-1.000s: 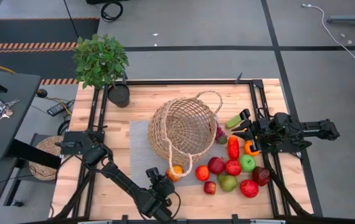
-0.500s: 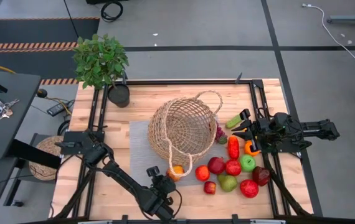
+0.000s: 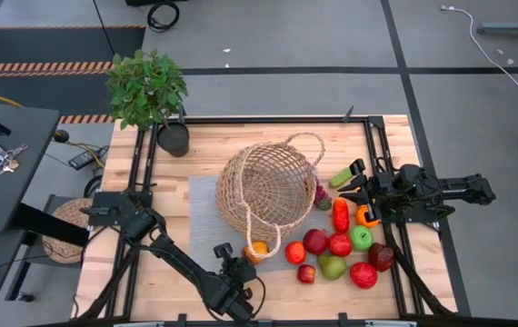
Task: Build produce basket
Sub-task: Put the red apple into the brown basket
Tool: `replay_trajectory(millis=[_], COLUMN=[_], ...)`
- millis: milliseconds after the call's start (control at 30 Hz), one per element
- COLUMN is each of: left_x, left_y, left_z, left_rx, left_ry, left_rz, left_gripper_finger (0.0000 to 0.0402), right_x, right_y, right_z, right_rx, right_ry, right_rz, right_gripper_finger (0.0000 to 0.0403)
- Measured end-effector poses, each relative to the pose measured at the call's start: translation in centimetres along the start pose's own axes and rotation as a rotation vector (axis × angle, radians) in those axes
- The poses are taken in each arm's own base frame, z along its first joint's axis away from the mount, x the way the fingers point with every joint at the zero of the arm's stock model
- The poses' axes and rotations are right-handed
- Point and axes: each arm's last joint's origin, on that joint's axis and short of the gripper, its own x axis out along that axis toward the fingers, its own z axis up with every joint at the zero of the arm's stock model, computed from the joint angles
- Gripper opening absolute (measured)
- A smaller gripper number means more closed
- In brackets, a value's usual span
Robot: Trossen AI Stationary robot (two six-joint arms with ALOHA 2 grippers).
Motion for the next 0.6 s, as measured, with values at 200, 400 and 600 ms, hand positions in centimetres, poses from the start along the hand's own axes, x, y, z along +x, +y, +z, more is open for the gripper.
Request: replay_trajectory(millis=[200,400,600], left_x=[-3.2,-7.0,-10.9], left_y=[1.4,3.4,5.3], left_z=[2.0,3.7,5.2], left_rx=[-0.044,-0.113,-0.181], left_ry=[-0.038,-0.088,-0.144], left_rz=[-0.064,-0.151,-0.279], left_gripper_finger=[0.0014,0.0014,0.0014], right_x=[0.0,0.0,0.0], right_y=[0.0,0.0,0.0], right_z=[0.0,0.0,0.0], right_rx=[0.000,0.000,0.000], right_ry=[0.000,0.000,0.000], right_rz=[0.000,0.000,0.000], right_gripper_finger=[0.0062,0.0062,0.0062])
